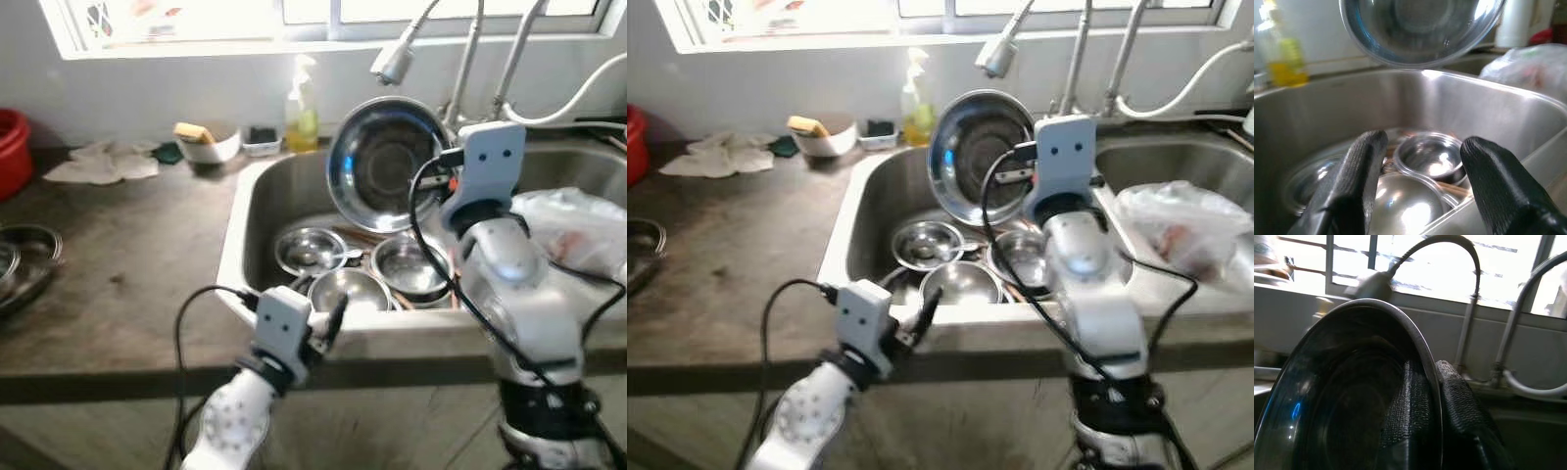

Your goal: Kitchen organization

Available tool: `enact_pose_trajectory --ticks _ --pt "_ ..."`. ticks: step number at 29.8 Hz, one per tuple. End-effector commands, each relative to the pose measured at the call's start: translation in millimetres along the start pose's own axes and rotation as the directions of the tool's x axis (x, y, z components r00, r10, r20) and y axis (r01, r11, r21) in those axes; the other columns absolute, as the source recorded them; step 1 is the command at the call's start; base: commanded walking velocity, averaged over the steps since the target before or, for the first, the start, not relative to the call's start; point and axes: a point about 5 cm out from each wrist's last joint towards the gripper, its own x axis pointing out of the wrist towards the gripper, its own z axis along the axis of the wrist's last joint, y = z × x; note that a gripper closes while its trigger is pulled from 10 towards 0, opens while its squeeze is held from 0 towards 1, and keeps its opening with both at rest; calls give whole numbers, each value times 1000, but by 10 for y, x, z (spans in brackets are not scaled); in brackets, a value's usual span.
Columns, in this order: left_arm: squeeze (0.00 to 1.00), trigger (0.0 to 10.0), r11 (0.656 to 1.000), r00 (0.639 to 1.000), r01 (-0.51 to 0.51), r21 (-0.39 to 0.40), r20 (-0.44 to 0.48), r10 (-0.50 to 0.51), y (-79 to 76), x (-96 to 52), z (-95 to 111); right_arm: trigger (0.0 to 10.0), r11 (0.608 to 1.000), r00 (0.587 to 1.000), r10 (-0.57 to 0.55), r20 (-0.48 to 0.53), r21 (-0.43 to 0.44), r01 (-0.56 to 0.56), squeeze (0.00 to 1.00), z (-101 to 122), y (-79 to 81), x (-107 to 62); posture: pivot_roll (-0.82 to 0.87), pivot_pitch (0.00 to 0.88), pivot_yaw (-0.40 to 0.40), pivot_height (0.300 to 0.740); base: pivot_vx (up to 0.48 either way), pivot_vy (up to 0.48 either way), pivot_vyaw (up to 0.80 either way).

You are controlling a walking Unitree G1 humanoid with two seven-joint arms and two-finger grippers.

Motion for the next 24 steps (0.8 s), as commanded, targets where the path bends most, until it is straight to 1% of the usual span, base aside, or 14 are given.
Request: enact_pose_trajectory --ticks 1,3,4,5,6,11,12,17,19,20,21,24 --pt "0 10000 999 999 -34 18 -14 35 93 -31 -21 10000 999 999 50 13 -2 -50 0 105 55 69 85 81 -2 740 0 0 0" --pt "0 10000 999 999 -39 16 -17 39 90 -34 -26 10000 997 997 75 -27 -14 -75 0 112 14 150 87 85 -4 740 0 0 0" --pt "0 10000 999 999 -39 16 -17 39 90 -34 -26 10000 997 997 75 -27 -14 -75 0 112 14 150 87 85 -4 740 0 0 0" --pt "0 10000 999 999 -38 16 -18 38 88 -36 -25 10000 994 992 105 -63 -25 -107 0 94 15 184 87 87 -5 740 0 0 0" --pt "0 10000 999 999 -38 13 -20 38 86 -39 -28 10000 990 985 134 -107 -29 -137 0 40 13 213 85 89 -3 740 0 0 0" --pt "0 10000 999 999 -44 8 -21 44 78 -34 -24 10000 982 961 162 -225 -60 -180 0 -132 -51 295 84 96 -5 740 0 0 0" --pt "0 10000 999 999 -40 7 -20 40 70 -33 -22 10000 978 948 169 -270 -70 -194 0 -217 -65 330 84 96 -5 740 0 0 0" --pt "0 10000 999 999 -37 9 -20 37 66 -31 -12 10000 971 917 188 -353 -76 -229 0 -363 -101 431 88 109 -7 740 0 0 0" --pt "0 10000 999 999 -39 7 -21 39 60 -39 -8 10000 969 874 204 -440 -35 -244 0 -527 -119 496 92 116 -6 740 0 0 0" --pt "0 10000 999 999 -39 7 -21 39 60 -39 -8 10000 969 874 204 -440 -35 -244 0 -527 -119 496 92 116 -6 740 0 0 0" --pt "0 10000 999 999 -38 6 -20 38 53 -46 -3 10000 968 859 208 -468 -27 -249 0 -583 -117 508 96 124 -10 740 0 0 0" --pt "0 10000 999 999 -38 4 -20 38 46 -60 5 10000 964 839 228 -493 -9 -267 0 -649 -91 516 100 135 -9 740 0 0 0"
